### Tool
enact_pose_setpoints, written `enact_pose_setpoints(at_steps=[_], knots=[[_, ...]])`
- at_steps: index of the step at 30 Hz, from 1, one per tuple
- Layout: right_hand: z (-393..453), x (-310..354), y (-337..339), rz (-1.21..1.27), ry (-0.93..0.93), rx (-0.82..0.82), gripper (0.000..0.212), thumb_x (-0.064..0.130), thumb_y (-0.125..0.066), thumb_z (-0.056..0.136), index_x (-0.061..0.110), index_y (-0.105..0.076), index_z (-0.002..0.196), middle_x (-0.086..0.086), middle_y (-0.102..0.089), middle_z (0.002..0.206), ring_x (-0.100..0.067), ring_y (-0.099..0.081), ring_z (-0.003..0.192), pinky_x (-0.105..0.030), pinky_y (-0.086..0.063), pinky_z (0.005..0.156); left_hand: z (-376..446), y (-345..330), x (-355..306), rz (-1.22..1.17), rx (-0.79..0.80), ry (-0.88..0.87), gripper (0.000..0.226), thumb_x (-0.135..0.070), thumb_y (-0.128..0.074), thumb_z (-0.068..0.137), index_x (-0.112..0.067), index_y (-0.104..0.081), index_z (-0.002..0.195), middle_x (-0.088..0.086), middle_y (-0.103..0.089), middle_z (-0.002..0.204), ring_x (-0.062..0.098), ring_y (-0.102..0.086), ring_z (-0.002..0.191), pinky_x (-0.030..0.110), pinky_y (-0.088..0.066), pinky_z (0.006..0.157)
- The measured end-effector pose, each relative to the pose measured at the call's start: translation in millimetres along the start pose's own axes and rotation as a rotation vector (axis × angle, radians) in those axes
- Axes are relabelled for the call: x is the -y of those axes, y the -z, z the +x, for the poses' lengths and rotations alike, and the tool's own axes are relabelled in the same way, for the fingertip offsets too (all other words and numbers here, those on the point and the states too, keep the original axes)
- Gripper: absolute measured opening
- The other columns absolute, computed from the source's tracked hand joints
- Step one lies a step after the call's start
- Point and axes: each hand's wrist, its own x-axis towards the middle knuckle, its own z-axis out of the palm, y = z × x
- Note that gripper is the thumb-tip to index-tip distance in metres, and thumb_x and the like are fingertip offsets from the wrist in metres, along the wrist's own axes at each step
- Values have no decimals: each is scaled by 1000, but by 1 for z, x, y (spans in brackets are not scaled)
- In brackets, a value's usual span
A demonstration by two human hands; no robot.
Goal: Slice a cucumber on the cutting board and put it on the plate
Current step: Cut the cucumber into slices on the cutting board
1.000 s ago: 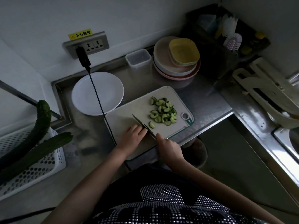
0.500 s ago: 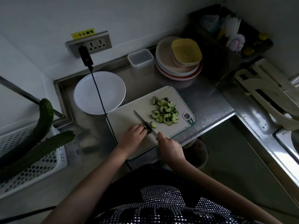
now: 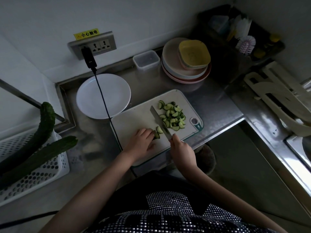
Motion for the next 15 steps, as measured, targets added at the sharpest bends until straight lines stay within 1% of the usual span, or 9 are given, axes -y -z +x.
enact_pose_setpoints(at_steps=[1,2,3,6,8,9,10,13,15], knots=[[-1,-1,1,15,-13,-4,17,29,-36,102,17,-33,90,-7,-53,68,-38,-60,70,-33,-33,52,2,2,-2,-2,24,-5,48,-42,-44,80,-7,-68,101,10,-63,106,24,-47,100,35,-37,85],[-1,-1,1,29,-28,-6,17,29,-36,101,17,-34,90,-11,-58,72,-38,-61,71,-34,-34,52,5,4,-5,-1,45,-14,50,-46,-43,79,-9,-68,101,9,-63,107,25,-51,100,35,-37,85],[-1,-2,1,41,-44,-8,17,29,-36,101,16,-34,90,-14,-61,75,-39,-61,71,-35,-35,53,8,6,-9,-6,78,-19,52,-48,-42,78,-10,-68,101,9,-63,109,26,-56,99,34,-41,85],[1,-5,2,64,-88,-24,18,28,-35,101,15,-35,90,-15,-61,76,-38,-60,69,-37,-37,51,12,9,-16,-68,122,16,54,-47,-41,81,-8,-65,109,10,-61,115,28,-64,90,33,-54,71],[2,-6,2,78,-106,-33,18,29,-35,101,14,-37,91,-14,-61,75,-38,-60,68,-40,-41,52,9,12,-16,-134,106,35,48,-42,-42,83,-7,-60,110,12,-60,115,30,-65,80,32,-54,62],[2,-7,2,82,-112,-33,18,29,-34,101,15,-37,91,-14,-61,75,-37,-60,67,-41,-43,53,7,12,-15,-144,83,25,43,-39,-43,83,-7,-60,106,12,-60,110,30,-65,76,31,-53,59],[3,-7,2,82,-118,-31,18,29,-34,101,15,-38,91,-14,-61,75,-37,-60,67,-42,-44,53,6,11,-13,-134,50,-6,38,-37,-44,83,-7,-61,99,12,-61,103,30,-64,73,31,-52,60],[2,-9,1,78,-123,-19,18,29,-34,101,14,-38,92,-13,-61,75,-36,-60,67,-41,-44,53,9,9,-12,-83,40,-140,33,-34,-46,82,-6,-64,81,9,-61,84,28,-60,73,34,-39,83],[1,-10,0,87,-114,-10,18,30,-35,101,14,-37,91,-12,-60,74,-36,-60,67,-40,-42,52,15,5,-13,-35,89,-151,44,-42,-42,82,-6,-67,90,10,-64,89,27,-62,82,32,-33,90]])
